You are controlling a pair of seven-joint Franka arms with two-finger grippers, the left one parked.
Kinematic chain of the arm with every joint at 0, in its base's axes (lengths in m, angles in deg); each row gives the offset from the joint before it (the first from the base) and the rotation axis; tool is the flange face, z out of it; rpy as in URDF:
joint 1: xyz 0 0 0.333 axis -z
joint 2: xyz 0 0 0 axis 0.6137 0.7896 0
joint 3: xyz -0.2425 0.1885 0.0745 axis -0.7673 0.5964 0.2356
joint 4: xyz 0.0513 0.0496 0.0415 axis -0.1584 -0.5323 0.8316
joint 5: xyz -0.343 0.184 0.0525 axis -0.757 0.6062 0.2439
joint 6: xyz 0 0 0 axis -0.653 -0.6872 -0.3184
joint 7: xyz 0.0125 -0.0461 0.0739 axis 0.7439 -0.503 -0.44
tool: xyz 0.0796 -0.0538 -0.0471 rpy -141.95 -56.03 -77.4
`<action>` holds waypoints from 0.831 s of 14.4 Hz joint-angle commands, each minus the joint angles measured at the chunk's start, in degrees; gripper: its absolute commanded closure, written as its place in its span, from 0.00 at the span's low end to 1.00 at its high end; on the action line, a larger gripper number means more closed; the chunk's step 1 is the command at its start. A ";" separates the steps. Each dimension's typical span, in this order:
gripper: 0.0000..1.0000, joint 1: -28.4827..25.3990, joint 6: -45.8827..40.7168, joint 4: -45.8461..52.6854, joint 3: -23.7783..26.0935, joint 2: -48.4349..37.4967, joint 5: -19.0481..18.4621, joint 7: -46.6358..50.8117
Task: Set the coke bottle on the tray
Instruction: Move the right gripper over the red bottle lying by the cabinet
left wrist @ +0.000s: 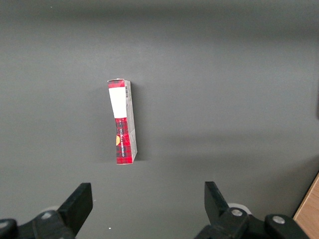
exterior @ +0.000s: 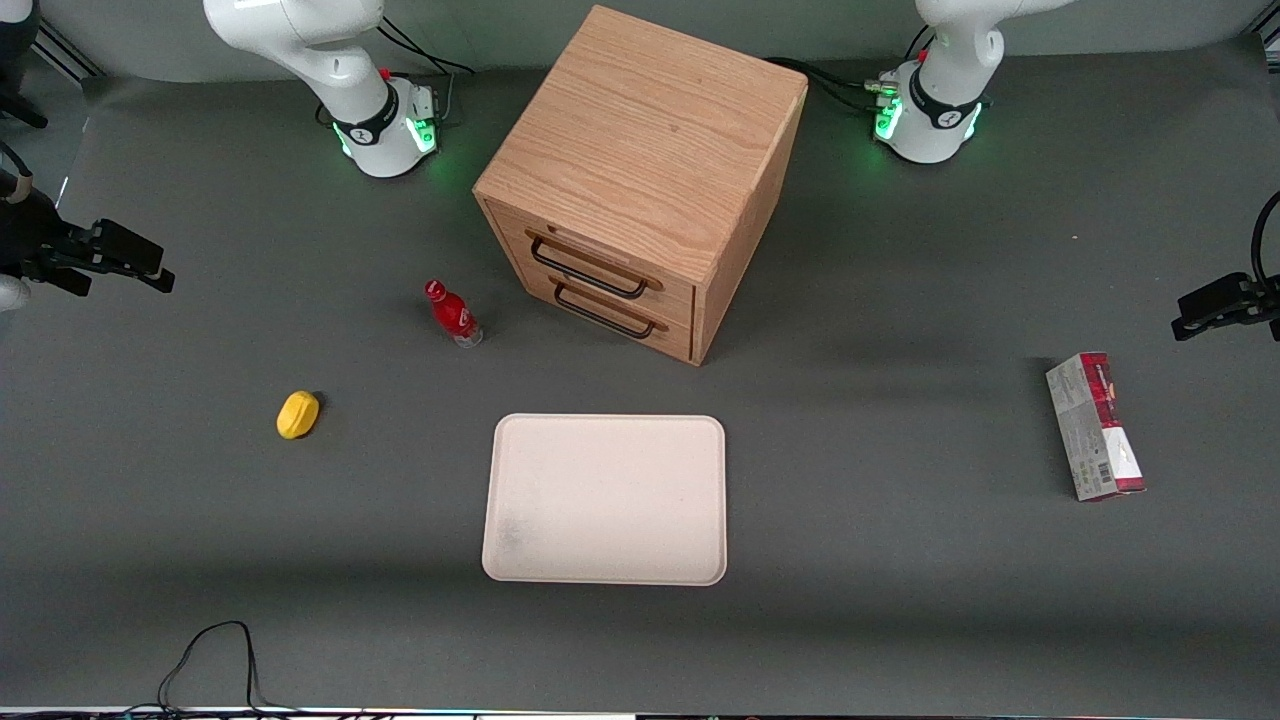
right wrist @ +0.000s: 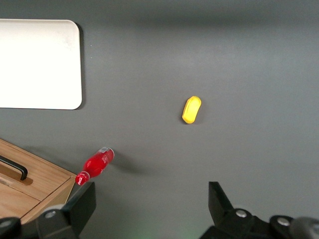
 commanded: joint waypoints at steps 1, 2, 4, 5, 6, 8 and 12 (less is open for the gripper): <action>0.00 -0.22 -0.78 1.08 0.00 0.72 0.98 1.41; 0.00 -0.22 -0.78 0.99 0.09 0.71 0.98 1.50; 0.00 -0.57 -0.78 0.38 0.44 0.80 1.07 1.41; 0.00 -0.57 -0.70 -0.59 1.13 0.80 1.24 1.50; 0.00 -0.57 -0.43 -1.47 2.01 0.80 3.07 1.58; 0.00 -0.65 2.37 -2.87 4.29 0.98 4.67 6.74; 0.00 -1.01 7.55 -9.80 12.72 0.98 4.06 17.21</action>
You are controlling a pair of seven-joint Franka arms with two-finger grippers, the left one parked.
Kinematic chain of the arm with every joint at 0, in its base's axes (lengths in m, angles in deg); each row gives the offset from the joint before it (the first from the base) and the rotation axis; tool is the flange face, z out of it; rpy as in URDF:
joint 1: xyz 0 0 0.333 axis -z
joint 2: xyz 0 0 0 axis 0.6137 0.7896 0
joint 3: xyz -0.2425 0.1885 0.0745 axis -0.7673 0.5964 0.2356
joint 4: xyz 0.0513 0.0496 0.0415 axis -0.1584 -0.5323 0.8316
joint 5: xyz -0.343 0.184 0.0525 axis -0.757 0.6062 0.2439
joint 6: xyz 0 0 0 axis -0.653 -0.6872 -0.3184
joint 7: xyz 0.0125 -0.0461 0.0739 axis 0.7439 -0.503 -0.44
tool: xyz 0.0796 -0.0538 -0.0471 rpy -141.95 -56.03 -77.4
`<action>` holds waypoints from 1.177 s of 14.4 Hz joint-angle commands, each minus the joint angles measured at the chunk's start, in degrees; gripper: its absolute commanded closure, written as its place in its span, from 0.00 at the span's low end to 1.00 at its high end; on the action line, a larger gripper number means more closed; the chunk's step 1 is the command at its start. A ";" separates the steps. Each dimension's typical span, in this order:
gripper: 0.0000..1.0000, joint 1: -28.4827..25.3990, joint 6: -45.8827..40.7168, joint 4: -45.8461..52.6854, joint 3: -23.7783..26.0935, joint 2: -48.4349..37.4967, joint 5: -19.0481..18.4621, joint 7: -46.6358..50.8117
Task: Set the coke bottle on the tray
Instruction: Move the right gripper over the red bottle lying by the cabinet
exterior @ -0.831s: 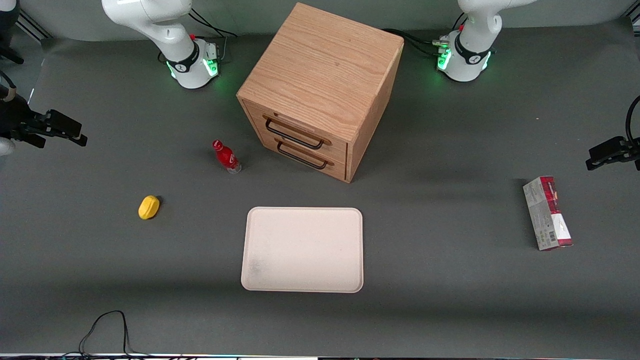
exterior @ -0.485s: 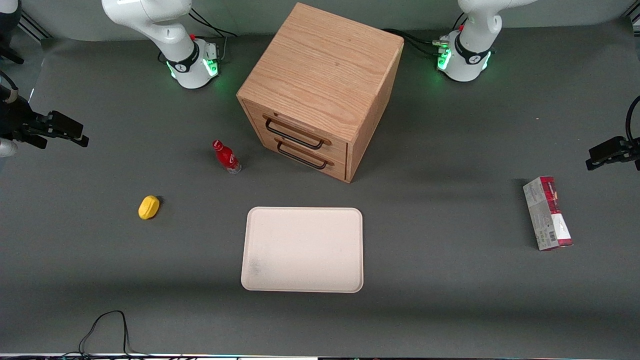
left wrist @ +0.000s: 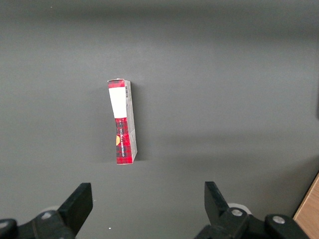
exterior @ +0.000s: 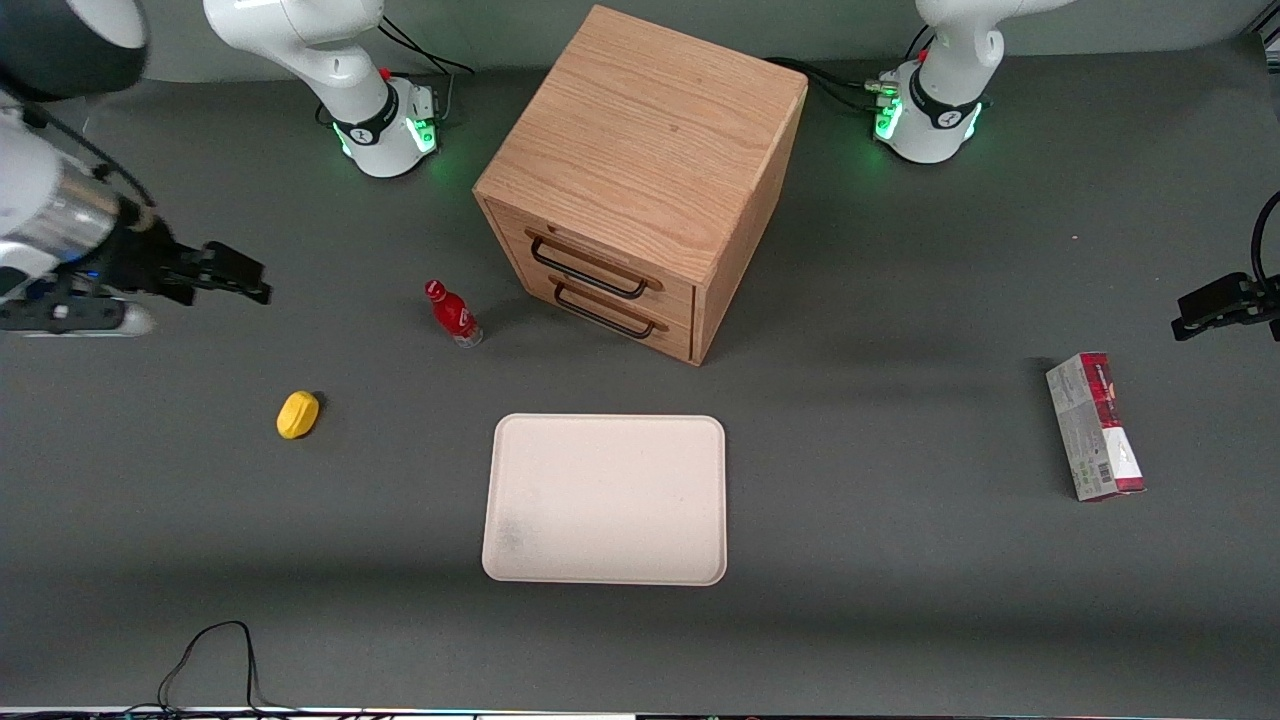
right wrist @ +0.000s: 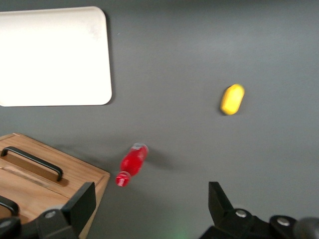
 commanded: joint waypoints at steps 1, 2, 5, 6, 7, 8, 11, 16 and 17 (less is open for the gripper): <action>0.00 -0.63 6.73 -7.97 4.61 -1.12 0.47 7.04; 0.00 -1.50 10.07 -11.13 5.50 -1.56 0.38 9.59; 0.00 -2.39 19.83 -20.80 8.66 -2.35 -0.94 16.10; 0.00 -2.65 22.64 -23.36 8.76 -2.70 -0.94 16.47; 0.00 -3.09 24.76 -25.99 8.76 -3.14 -0.94 16.29; 0.00 -3.18 26.43 -28.46 8.76 -3.66 -1.29 15.60; 0.00 -3.97 32.41 -34.70 8.85 -4.72 -4.19 15.41; 0.00 -4.93 41.29 -42.80 9.20 -5.51 -4.19 15.59; 0.00 -5.02 41.74 -43.42 9.37 -5.34 -4.19 15.50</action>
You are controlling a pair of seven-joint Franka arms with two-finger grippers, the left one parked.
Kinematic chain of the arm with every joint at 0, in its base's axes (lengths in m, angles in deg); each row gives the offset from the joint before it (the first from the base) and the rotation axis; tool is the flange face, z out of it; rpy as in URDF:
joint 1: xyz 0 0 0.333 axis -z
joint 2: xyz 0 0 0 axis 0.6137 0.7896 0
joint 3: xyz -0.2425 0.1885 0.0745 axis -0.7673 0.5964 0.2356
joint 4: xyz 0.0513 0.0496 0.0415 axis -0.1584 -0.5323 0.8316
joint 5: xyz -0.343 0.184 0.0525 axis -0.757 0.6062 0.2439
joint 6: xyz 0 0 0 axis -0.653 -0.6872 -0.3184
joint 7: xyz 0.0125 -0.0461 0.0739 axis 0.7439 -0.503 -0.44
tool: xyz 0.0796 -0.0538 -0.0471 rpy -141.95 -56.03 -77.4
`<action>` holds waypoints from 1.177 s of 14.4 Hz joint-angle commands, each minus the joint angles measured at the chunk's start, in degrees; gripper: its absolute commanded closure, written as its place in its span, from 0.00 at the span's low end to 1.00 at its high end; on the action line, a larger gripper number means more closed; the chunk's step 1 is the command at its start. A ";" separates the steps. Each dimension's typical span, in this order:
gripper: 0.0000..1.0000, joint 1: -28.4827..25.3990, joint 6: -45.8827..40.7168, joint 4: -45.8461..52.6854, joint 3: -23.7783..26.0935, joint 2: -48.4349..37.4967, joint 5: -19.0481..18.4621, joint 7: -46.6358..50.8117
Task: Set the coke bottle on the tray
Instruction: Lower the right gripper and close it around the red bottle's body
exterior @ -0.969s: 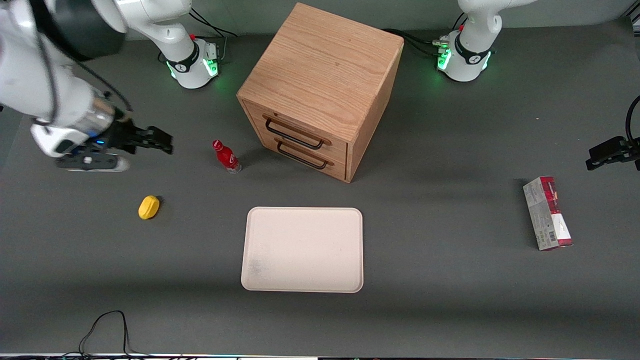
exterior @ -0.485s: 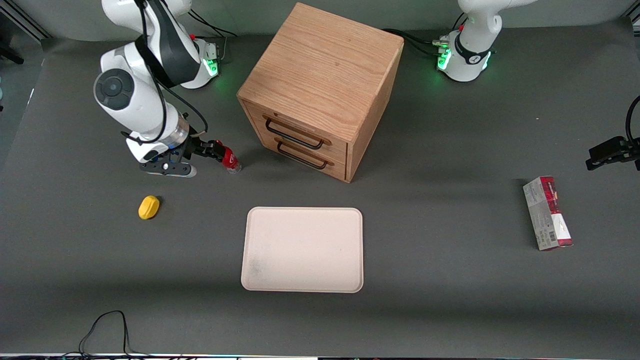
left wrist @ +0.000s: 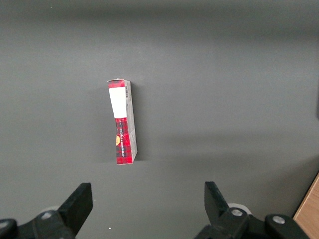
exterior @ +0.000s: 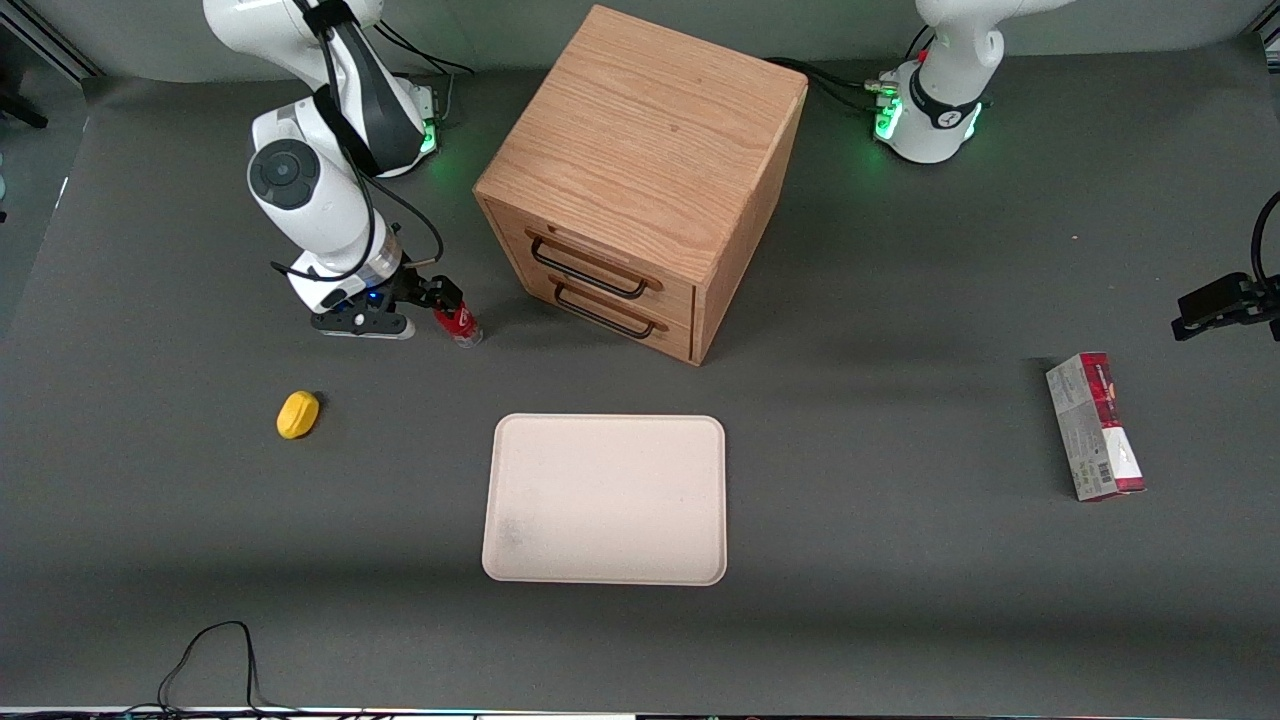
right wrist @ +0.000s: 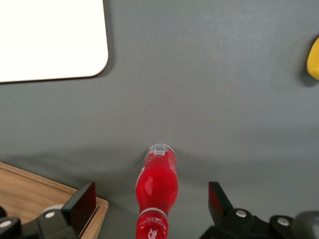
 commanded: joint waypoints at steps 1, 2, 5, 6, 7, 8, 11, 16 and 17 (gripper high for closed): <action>0.00 -0.64 2.59 -4.07 0.54 -2.20 -0.97 0.78; 0.00 -0.64 3.29 -4.86 0.80 -2.20 -1.06 0.69; 0.01 -0.64 5.22 -6.36 0.80 -2.02 -1.24 0.69; 0.01 -0.64 5.23 -6.28 0.80 -1.93 -1.24 0.69; 0.04 -0.64 5.14 -6.36 0.80 -1.84 -1.24 0.60; 0.09 -0.64 5.05 -6.36 0.80 -1.84 -1.24 0.69; 0.27 -0.73 4.44 -6.36 0.80 -1.84 -1.24 0.69; 0.33 -0.90 4.35 -7.06 1.16 -1.84 -1.24 0.78; 0.33 -0.90 4.35 -7.07 1.07 -1.84 -1.24 0.78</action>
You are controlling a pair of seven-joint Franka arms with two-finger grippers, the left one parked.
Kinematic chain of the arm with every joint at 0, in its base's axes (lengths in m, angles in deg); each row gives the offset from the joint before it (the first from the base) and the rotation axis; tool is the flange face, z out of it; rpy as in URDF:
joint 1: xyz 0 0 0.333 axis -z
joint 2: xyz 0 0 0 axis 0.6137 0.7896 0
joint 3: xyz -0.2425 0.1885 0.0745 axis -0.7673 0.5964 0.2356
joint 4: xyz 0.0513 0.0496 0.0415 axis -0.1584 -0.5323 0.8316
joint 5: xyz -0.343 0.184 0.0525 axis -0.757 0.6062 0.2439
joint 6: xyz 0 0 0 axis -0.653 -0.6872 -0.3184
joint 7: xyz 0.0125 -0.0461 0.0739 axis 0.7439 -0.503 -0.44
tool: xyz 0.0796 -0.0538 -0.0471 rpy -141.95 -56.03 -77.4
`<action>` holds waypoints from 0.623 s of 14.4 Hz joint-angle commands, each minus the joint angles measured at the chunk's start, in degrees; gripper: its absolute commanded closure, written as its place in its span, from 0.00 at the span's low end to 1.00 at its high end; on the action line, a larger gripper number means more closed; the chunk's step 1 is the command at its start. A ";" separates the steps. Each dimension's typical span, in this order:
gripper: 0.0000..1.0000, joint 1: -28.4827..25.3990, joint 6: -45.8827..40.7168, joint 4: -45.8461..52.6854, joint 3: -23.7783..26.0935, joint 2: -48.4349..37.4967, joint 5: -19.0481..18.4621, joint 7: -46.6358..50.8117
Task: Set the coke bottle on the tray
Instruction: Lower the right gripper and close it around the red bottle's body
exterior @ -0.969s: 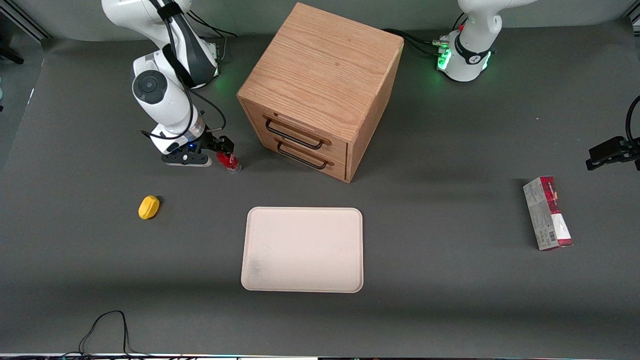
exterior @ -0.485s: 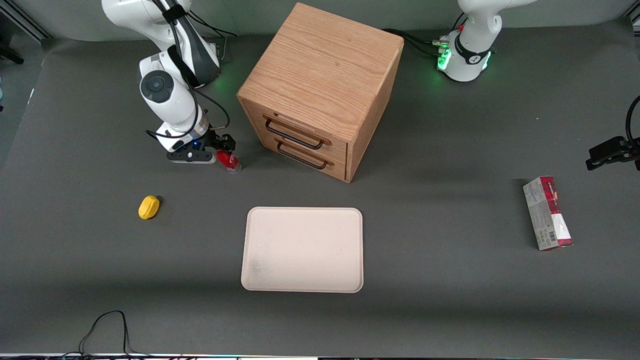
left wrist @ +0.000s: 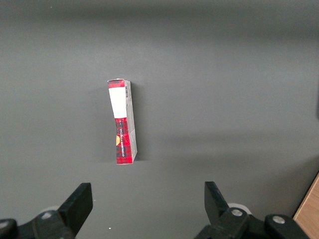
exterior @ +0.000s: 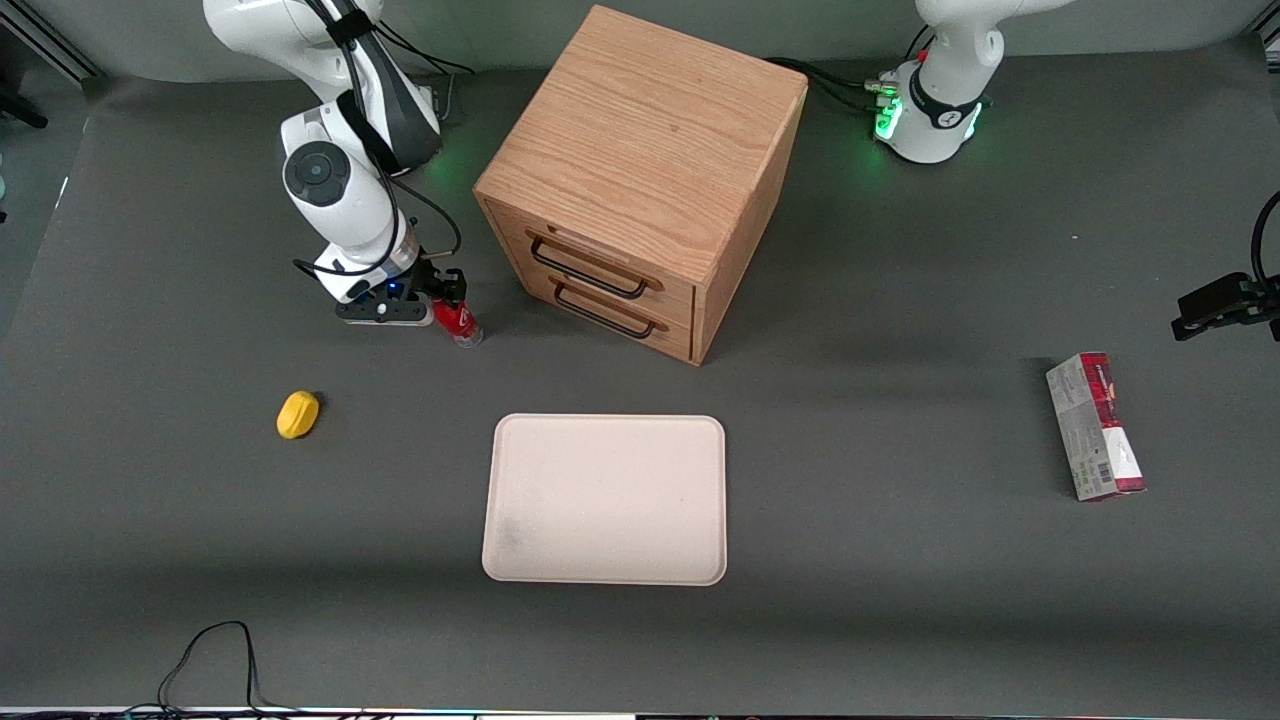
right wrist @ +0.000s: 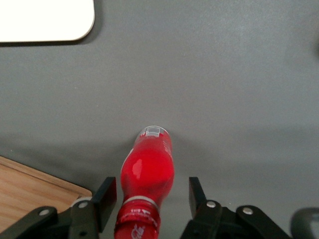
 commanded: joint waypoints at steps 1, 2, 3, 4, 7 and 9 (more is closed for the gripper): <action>0.32 -0.24 0.30 -1.18 0.18 -1.59 -0.92 0.78; 0.32 -0.24 0.30 -1.18 0.19 -1.59 -0.92 0.78; 0.33 -0.24 -0.05 -1.26 0.19 -1.59 -0.92 0.78; 0.39 -0.33 -0.75 -1.26 0.19 -1.59 -0.92 0.78; 0.87 -0.33 -1.28 -1.18 0.19 -1.67 -0.48 0.87; 1.00 -0.15 -1.29 -0.91 0.10 -1.67 -0.13 1.05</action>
